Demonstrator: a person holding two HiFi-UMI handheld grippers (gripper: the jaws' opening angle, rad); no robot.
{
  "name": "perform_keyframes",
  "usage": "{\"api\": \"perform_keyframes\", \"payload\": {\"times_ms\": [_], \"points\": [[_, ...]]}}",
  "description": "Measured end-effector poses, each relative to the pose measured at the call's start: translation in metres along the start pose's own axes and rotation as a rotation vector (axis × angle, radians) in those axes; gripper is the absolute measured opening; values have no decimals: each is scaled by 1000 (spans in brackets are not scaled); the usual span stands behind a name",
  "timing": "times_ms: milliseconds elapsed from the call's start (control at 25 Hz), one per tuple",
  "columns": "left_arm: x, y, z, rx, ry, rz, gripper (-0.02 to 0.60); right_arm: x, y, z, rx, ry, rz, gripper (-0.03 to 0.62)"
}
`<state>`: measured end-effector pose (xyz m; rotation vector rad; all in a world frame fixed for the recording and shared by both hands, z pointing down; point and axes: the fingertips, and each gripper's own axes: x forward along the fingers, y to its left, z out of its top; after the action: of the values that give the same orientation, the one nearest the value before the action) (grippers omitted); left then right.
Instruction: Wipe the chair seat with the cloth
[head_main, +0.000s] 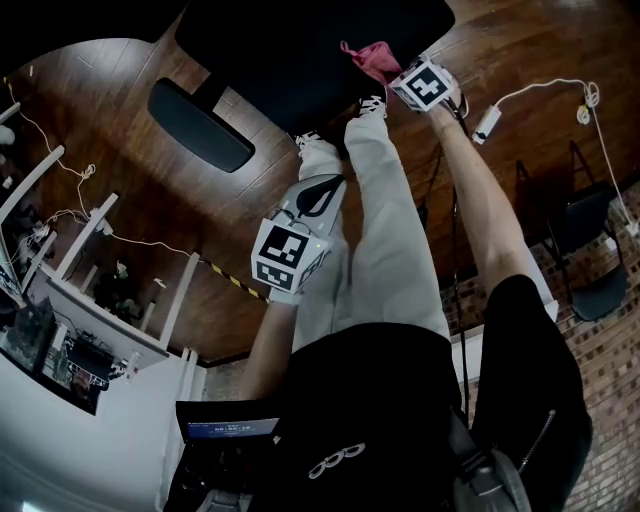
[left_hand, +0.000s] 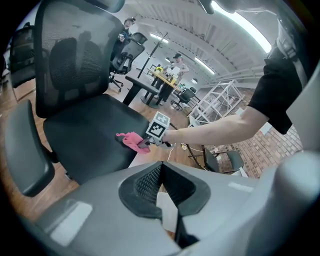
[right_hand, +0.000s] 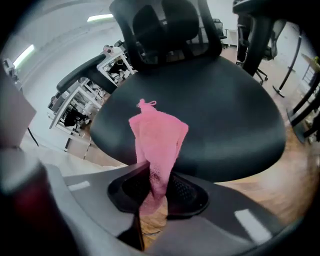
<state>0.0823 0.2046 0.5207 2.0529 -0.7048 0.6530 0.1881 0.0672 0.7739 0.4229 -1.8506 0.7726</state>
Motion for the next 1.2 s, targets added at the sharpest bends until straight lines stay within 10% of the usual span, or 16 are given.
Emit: {"api": "perform_keyframes", "payload": {"times_ms": [760,960,1200], "points": [[41,-23,55,9,-40,18,-9,-104,-204,-24,196,-56,-330,71],[24,-22,62,-8,-86,17,-9,-143,-167,-23,286,-189,-282,71],[-45,-19,79,28,-173,58,-9,-196,-20,0,188,-290,-199,71]]}}
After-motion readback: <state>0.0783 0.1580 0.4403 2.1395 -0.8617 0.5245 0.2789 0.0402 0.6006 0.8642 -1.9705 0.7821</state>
